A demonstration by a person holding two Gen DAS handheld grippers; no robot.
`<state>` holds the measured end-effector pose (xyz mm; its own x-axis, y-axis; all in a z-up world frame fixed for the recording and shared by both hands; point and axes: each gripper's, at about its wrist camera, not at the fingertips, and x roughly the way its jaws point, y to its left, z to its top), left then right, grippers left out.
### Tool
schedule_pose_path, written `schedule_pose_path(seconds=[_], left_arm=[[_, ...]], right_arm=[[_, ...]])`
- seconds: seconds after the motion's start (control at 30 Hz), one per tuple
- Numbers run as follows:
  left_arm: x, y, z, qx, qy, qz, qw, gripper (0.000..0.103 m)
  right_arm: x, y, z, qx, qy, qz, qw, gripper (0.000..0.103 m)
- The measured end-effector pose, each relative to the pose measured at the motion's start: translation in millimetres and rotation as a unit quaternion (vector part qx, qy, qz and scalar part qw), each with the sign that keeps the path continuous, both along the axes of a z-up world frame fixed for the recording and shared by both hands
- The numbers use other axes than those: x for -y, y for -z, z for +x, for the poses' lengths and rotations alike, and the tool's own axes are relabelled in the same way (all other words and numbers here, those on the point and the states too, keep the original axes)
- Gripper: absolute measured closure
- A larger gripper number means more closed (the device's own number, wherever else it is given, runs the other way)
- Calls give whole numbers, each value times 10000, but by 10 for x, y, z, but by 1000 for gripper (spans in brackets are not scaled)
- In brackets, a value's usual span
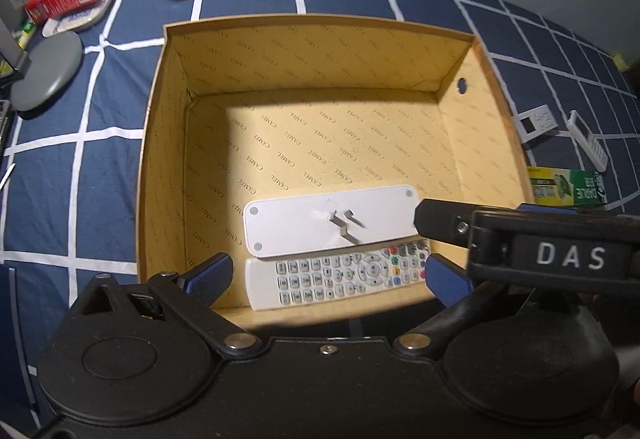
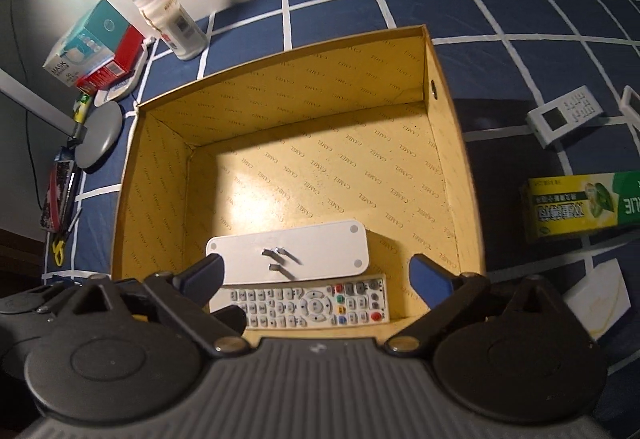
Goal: Organize objects
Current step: 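Move the right tool out of the box toward the DARLIE toothpaste box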
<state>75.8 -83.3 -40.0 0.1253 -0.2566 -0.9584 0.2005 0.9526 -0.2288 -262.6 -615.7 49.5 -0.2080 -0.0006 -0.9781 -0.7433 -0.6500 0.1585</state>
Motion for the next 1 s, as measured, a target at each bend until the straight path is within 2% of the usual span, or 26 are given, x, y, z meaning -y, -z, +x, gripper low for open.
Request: schedule_pose_path(seconds=[0.07, 0.5, 0.7, 1.0], left_arm=[[-5, -58, -59, 45, -93, -46, 9999, 0], [223, -301, -351, 256, -351, -246, 9988, 0], [526, -384, -371, 342, -384, -301, 9982, 0], [1199, -448, -313, 344, -473, -392, 9975, 0]], right_arm=[[25, -94, 84, -26, 12, 63, 10000, 0], [-53, -500, 638, -128, 312, 298, 9990, 0], [-291, -597, 919, -151, 482, 338, 9982, 0], [-833, -726, 1356, -122, 634, 370, 9972, 0]])
